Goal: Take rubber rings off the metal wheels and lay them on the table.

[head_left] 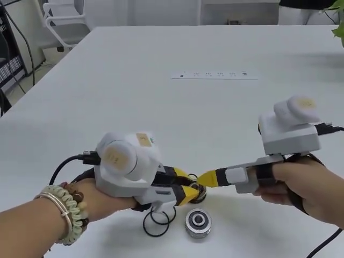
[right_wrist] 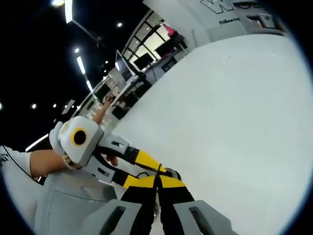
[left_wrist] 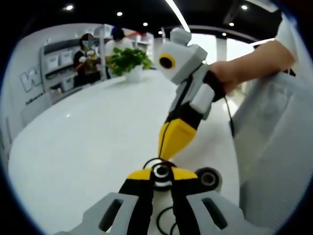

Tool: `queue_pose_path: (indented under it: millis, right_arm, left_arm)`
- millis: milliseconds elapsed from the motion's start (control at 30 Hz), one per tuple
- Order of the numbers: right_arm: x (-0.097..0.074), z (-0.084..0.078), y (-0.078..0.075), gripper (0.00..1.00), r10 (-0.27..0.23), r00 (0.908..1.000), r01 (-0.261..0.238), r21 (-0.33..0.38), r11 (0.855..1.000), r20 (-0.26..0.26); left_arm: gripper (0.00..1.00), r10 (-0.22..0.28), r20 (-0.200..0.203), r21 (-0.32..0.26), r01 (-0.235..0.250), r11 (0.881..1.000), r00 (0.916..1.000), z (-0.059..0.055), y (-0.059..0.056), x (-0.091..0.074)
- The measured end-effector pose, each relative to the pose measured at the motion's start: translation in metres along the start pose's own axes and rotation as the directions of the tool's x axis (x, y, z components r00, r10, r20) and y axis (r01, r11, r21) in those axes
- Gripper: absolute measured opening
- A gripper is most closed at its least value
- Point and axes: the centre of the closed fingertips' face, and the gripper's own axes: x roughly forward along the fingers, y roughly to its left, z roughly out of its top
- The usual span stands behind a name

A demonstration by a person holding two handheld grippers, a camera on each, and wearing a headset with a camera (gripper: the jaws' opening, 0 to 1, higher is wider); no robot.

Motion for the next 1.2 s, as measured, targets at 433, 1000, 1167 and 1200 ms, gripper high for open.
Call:
queue_pose_path:
  millis: [433, 1000, 1167, 1200]
  right_arm:
    - [-0.001, -0.006, -0.01, 0.0, -0.051, 0.9985, 0.052, 0.025, 0.998, -0.021]
    - [-0.007, 0.015, 0.004, 0.0, -0.012, 0.9984, 0.011, 0.029, 1.0, 0.056]
    - [-0.003, 0.014, 0.011, 0.0, 0.006, 0.999, -0.007, 0.012, 1.0, 0.043]
    - [-0.002, 0.014, 0.012, 0.0, 0.009, 0.9991, -0.01, 0.007, 1.0, 0.041]
  left_arm:
    - [0.24, -0.02, -0.029, 0.032, 0.021, 0.999, 0.9994, 0.009, -0.004, -0.008]
    - [0.51, -0.005, 0.097, 0.112, -0.006, 0.994, 0.9953, 0.066, -0.006, -0.061]
    - [0.59, 0.031, 0.088, 0.111, -0.041, 0.993, 0.9957, 0.064, -0.005, -0.086]
    - [0.6, 0.037, 0.09, 0.102, -0.046, 0.994, 0.9952, 0.063, -0.005, -0.09]
